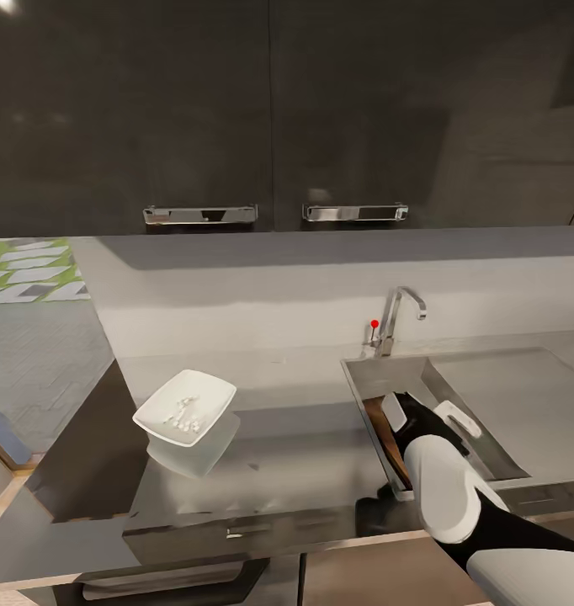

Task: In the kitchen, take the Vidalia onion out of the sink, dice it on the chopping board with the paring knife, put the diced onion into the bowl on the countertop, then place both the paring knife and the chopping board into the sink.

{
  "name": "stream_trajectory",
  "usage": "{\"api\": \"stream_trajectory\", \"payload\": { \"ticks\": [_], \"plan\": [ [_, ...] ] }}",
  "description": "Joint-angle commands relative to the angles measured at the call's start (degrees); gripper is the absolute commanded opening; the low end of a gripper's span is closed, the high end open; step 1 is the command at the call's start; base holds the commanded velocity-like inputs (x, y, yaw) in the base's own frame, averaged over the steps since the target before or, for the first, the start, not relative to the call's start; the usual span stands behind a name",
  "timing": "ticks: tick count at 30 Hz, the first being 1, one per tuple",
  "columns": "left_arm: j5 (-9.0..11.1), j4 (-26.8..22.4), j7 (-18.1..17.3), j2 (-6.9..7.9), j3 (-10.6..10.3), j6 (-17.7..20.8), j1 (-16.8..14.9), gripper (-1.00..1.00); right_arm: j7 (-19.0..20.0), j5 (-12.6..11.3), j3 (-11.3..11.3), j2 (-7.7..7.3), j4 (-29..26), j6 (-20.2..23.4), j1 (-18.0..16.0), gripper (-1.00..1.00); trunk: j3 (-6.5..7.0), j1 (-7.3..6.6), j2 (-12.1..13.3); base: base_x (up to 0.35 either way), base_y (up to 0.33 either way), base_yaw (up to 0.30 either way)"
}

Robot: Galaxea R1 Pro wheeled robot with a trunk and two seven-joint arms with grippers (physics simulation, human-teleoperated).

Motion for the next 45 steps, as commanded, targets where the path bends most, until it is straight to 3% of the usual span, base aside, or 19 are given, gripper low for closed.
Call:
{"api": "stream_trajectory", "payload": {
  "ticks": [1, 5, 13, 15, 23, 29, 31, 38, 42, 45],
  "plan": [
    [0.15, 0.11, 0.18, -0.04, -0.47, -0.25, -0.06, 1.00, -0.04, 0.58, 0.02, 1.22, -2.03, 0.57, -0.08, 1.00, -0.12, 0.04, -0.12, 0.000, 0.000, 0.000],
    [0.15, 0.13, 0.18, -0.05, -0.47, -0.25, -0.06, 1.00, -0.09, 0.58, 0.57, 1.66, -7.82, 4.57, -0.08, 1.00, -0.12, 0.04, -0.12, 0.000, 0.000, 0.000],
    [0.15, 0.14, 0.18, -0.05, -0.47, -0.25, -0.06, 1.00, -0.02, 0.53, 1.17, 1.66, -12.46, 9.57, -0.08, 1.00, -0.12, 0.04, -0.12, 0.000, 0.000, 0.000],
    [0.15, 0.14, 0.18, -0.05, -0.47, -0.25, -0.06, 1.00, -0.01, 0.51, 2.33, 1.66, -12.62, 10.18, -0.08, 1.00, -0.12, 0.04, -0.12, 0.000, 0.000, 0.000],
    [0.15, 0.14, 0.18, -0.05, -0.47, -0.25, -0.06, 1.00, 0.14, 0.00, 14.68, 1.66, -15.24, 16.11, -0.08, 1.00, -0.12, 0.04, -0.12, 0.000, 0.000, 0.000],
    [0.15, 0.14, 0.18, -0.05, -0.47, -0.19, -0.06, 1.00, 0.60, -3.82, 19.22, 1.66, -18.91, 20.87, -0.08, 1.00, -0.12, 0.04, -0.12, 0.000, 0.000, 0.000],
    [0.16, 0.14, 0.18, -0.07, -0.47, -0.17, -0.06, 1.00, 3.45, -4.97, 21.57, 1.66, -21.10, 23.80, -0.08, 1.00, -0.12, 0.04, -0.12, -0.017, 0.000, 0.000],
    [0.15, 0.14, 0.18, -0.13, -0.47, -0.05, -0.06, 1.00, 12.58, -5.65, 23.49, 1.66, -24.63, 32.08, -0.08, 1.00, -0.12, 0.04, -0.12, -0.194, 0.000, 0.000],
    [0.15, 0.14, 0.18, -0.14, -0.47, 0.00, -0.06, 1.00, 15.92, -5.66, 24.09, 1.66, -25.18, 33.33, -0.08, 1.00, -0.12, 0.04, -0.12, -0.316, 0.000, 0.000],
    [0.15, 0.14, 0.18, -0.14, -0.47, 0.01, -0.06, 1.00, 16.32, -5.67, 25.33, 1.66, -25.24, 33.47, -0.08, 1.00, -0.12, 0.04, -0.12, -0.331, 0.000, 0.000]
  ]
}}
